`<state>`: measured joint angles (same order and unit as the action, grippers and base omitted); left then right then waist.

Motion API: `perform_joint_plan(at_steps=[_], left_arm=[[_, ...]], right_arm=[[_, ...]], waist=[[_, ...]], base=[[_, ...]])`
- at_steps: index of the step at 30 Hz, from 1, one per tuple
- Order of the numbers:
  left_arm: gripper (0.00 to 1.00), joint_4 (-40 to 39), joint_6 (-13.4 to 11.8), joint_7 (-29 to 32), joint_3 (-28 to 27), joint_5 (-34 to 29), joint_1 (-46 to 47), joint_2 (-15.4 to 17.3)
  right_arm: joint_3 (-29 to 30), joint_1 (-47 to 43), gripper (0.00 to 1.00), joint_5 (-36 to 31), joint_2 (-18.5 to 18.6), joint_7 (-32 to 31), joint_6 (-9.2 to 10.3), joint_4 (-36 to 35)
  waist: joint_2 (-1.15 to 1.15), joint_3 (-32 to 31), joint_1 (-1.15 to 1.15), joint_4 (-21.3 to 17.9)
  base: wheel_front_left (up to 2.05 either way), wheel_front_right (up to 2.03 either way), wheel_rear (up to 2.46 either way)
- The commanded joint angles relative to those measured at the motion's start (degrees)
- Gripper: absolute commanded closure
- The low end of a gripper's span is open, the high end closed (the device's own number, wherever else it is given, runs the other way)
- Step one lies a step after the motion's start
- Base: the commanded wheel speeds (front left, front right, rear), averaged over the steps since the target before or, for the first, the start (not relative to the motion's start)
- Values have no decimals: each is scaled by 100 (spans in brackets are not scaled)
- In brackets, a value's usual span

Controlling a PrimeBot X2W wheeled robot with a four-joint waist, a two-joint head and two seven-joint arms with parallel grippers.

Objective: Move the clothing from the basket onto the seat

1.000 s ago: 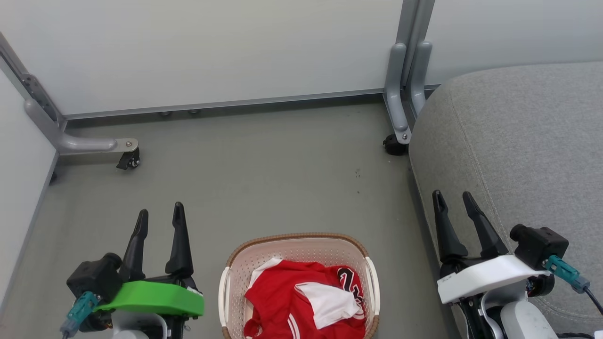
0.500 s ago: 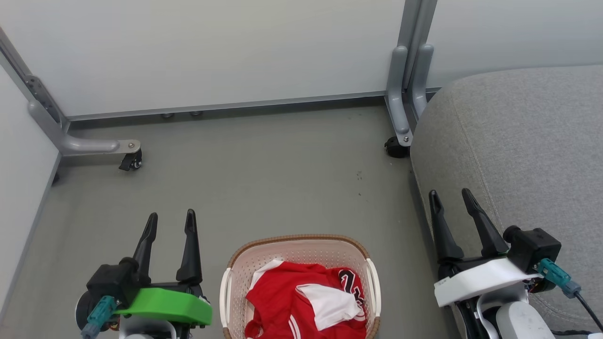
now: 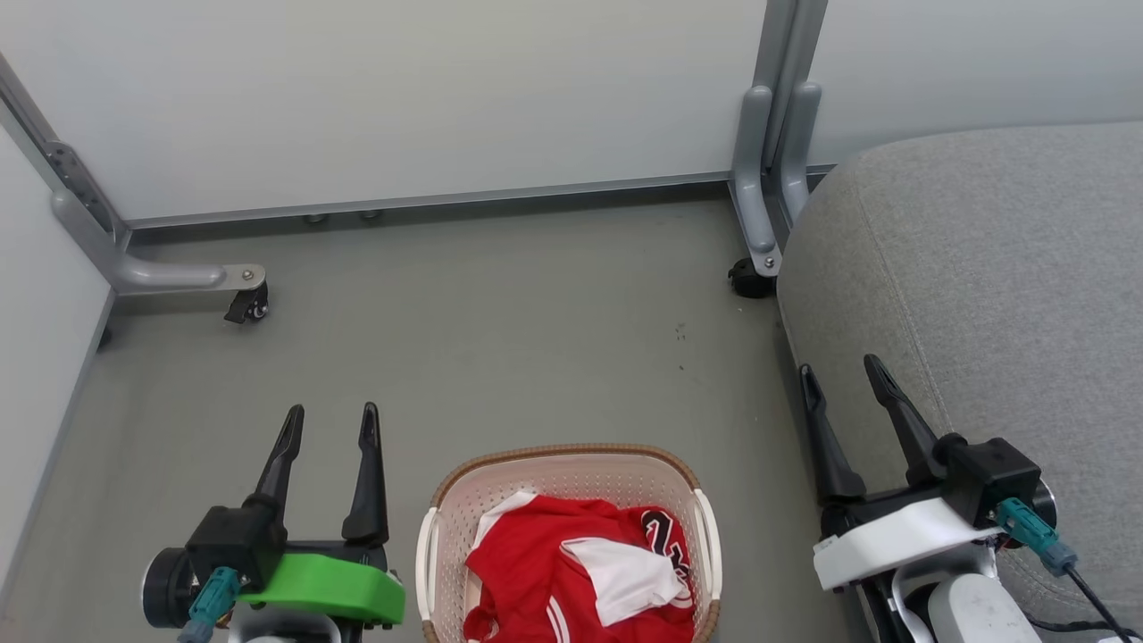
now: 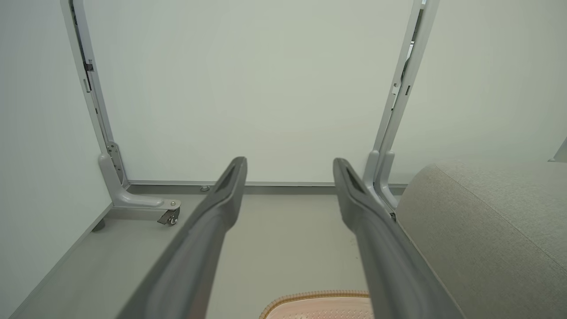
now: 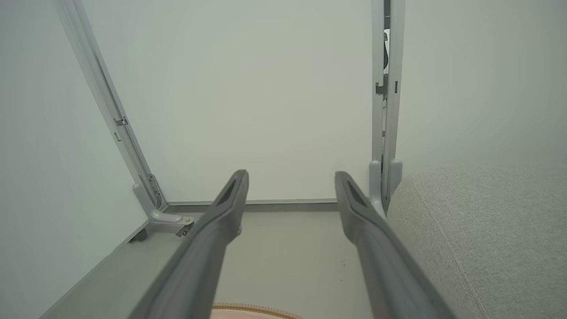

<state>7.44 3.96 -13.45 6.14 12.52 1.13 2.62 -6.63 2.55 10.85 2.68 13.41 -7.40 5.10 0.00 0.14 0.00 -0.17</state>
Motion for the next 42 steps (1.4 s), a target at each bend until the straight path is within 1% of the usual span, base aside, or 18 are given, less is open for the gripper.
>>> perform_joint_plan(at_steps=[1,15,33,42], left_arm=[[0,-16,-16,-48,1,-153,-48,40],[0,6,-91,-194,48,-654,-82,44],[0,82,-24,-171,0,-573,-51,43],[0,126,4,-171,103,-546,26,43]], right_arm=[[-30,-9,0,-129,28,55,-14,-42],[-20,-55,0,-618,33,196,-9,-17],[19,-20,0,-494,32,183,-9,-34],[95,40,0,-432,32,183,-9,-65]], waist=[[0,7,0,5],[0,-21,0,-27],[0,51,0,-3],[0,224,0,-6]], base=[[0,0,0],[0,0,0],[0,0,0],[0,0,0]])
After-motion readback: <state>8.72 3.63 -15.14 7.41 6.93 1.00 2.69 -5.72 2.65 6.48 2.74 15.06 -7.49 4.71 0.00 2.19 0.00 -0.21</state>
